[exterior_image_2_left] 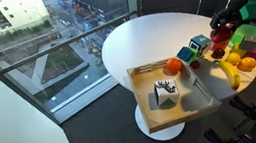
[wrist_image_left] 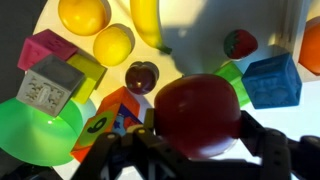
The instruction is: Put the plastic apple in the bowl
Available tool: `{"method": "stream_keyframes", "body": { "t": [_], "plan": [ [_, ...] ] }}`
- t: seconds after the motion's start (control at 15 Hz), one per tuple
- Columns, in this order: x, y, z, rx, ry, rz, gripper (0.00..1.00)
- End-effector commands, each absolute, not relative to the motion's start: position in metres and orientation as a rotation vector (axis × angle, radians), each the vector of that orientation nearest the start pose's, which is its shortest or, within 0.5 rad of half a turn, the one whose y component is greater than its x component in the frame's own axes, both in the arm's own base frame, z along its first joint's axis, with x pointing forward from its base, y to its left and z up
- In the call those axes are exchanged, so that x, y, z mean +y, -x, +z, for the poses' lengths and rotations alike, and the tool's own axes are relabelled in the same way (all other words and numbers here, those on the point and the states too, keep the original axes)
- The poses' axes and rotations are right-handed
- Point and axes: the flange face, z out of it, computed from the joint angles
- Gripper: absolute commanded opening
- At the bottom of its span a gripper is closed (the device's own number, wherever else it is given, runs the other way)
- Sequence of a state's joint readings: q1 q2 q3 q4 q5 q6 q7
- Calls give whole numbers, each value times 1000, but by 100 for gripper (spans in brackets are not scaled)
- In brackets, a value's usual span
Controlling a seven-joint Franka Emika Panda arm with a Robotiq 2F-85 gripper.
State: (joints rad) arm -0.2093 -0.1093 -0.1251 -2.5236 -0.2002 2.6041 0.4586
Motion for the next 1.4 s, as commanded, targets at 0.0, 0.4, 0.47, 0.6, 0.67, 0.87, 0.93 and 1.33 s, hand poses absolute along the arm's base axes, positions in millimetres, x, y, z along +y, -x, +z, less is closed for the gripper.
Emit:
{"method": "stream_keyframes", "body": {
  "t": [0.0, 0.4, 0.47, 0.6, 0.67, 0.87, 0.93, 1.33],
  "plan": [
    [-172, -438, 351, 1095, 3070, -330, 56],
    [-211, -421, 358, 1211, 3070, -352, 56],
    [-217, -419, 359, 1233, 3067, -356, 56],
    [-231, -412, 359, 1282, 3058, -356, 56],
    [-237, -410, 360, 1303, 3054, -357, 56],
    [-257, -399, 360, 1376, 3028, -354, 56],
    [-264, -396, 360, 1400, 3019, -351, 56],
    [-298, -378, 356, 1528, 2971, -338, 56]
  ]
}}
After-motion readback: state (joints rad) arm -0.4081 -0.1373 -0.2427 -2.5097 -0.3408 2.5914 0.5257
